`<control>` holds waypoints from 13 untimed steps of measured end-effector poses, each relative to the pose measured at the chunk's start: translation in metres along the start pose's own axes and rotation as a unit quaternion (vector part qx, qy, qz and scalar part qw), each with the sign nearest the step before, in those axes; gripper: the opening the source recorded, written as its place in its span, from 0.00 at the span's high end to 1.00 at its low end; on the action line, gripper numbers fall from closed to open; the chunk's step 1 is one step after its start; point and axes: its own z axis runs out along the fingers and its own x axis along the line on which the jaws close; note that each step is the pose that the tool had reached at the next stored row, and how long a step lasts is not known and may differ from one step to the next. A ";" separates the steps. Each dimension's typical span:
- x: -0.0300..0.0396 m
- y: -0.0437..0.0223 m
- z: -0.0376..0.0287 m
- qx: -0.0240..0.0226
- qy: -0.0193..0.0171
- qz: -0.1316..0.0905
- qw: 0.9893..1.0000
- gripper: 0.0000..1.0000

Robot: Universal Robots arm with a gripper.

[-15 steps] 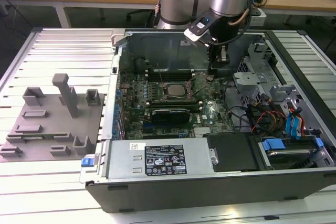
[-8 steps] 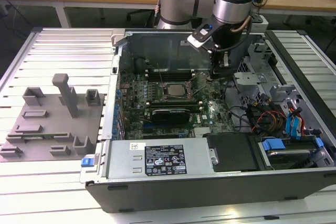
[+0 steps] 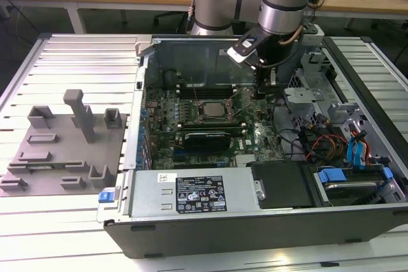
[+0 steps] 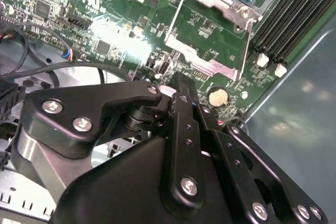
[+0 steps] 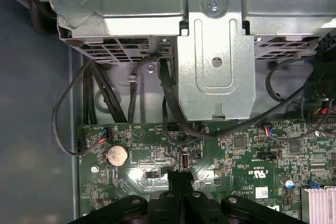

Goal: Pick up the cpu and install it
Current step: 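Close the cpu cover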

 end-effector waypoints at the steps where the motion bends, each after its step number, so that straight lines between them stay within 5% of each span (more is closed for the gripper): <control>1: 0.0000 0.0000 0.0001 0.004 0.000 0.000 1.000 0.89; 8: -0.0001 -0.0008 0.0000 0.006 0.000 0.000 1.000 0.89; 13: -0.0003 -0.0106 0.0000 0.005 0.001 0.000 1.000 0.89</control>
